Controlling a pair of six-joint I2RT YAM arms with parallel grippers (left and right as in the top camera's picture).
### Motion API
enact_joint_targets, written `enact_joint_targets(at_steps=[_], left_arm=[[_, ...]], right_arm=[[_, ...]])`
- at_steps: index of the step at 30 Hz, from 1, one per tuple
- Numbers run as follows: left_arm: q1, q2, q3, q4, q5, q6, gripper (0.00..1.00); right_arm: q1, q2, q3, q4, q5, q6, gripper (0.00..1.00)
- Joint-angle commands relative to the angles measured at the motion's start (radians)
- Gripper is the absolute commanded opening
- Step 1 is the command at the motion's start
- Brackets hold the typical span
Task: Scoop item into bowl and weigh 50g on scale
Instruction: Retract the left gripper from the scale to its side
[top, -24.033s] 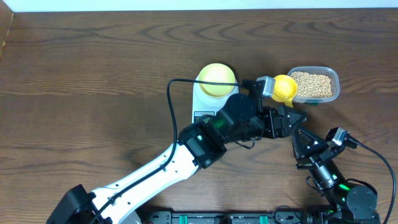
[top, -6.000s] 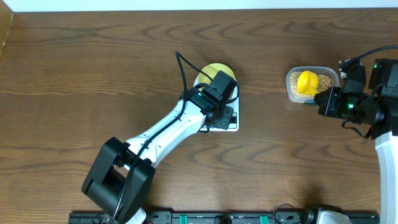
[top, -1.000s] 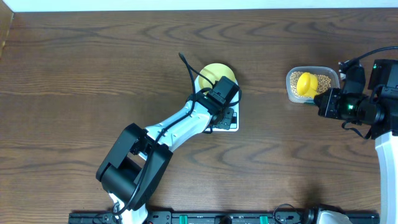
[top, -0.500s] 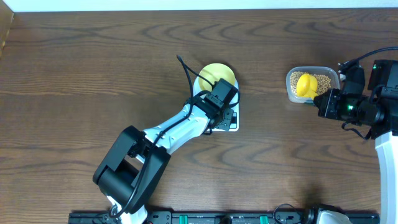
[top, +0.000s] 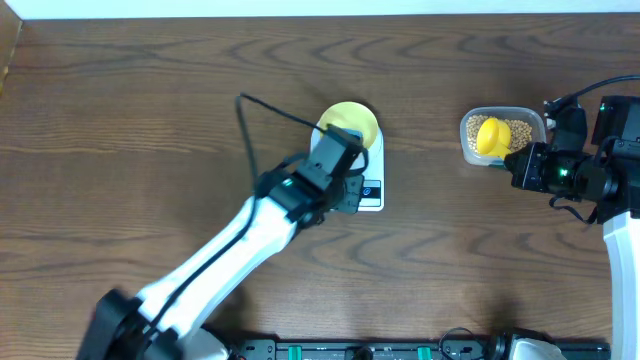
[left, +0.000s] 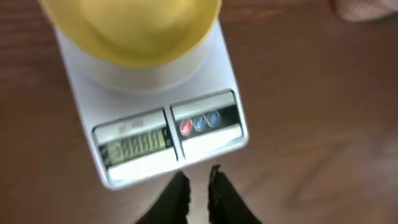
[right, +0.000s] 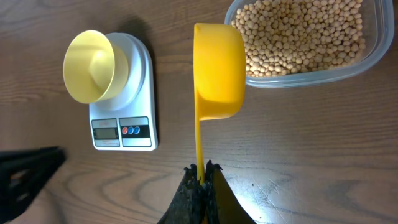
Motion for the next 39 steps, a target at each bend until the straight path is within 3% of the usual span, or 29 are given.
enact_joint_targets(at_steps=[1,8,9,11,18,28,39], left_arm=[[0.002,-0.069,0.011,-0.052,0.010,-0.010,0.24],[0.018,-0.196,0.011,-0.158,0.009,-0.011,0.73],[0.027,-0.211,0.011,-0.166,0.009,-0.011,0.84],[0.060,-0.245,0.011,-0.184,0.009,-0.021,0.93],[0.249,-0.339,0.011,-0.285,0.009,-0.105,0.93],[0.515,-0.366,0.011,-0.389,0.005,-0.107,0.93],[0.566,-0.328,0.011,-0.389,-0.104,-0.100,0.95]], right_arm=[[0.008,-0.013,0.021,-0.001,-0.011,-0.005,0.01],[0.008,-0.013,0.021,-0.004,-0.030,-0.005,0.01],[0.008,-0.013,0.021,-0.006,-0.030,-0.005,0.01],[0.008,-0.013,0.021,-0.010,-0.029,-0.005,0.01],[0.008,-0.013,0.021,-0.019,-0.030,-0.011,0.01],[0.008,-0.013,0.021,-0.006,-0.029,-0.029,0.01],[0.008,-0.013,0.021,0.125,-0.005,-0.100,0.01]])
